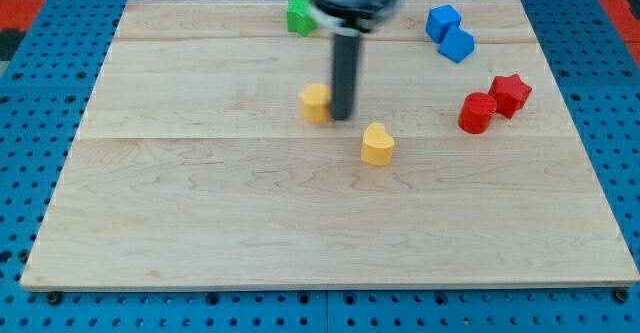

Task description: Separate the yellow blocks from each other

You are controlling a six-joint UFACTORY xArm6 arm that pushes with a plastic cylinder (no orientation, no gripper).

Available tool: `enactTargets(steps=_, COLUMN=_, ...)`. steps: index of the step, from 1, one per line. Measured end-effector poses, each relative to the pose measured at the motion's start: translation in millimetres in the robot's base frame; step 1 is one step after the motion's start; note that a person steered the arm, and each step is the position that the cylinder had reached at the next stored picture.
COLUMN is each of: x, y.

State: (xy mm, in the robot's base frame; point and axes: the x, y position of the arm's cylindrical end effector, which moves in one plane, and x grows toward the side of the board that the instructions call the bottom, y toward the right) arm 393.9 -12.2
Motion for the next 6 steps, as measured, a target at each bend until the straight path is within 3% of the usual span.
enactTargets(steps=2, x=-74.6, y=-179.1)
enactTargets(steps=3, x=-89.4, y=-222.3)
enactTargets(steps=5, x=-83.5, y=-289.2)
enactTargets(steps=6, x=-90.8, y=-213.0)
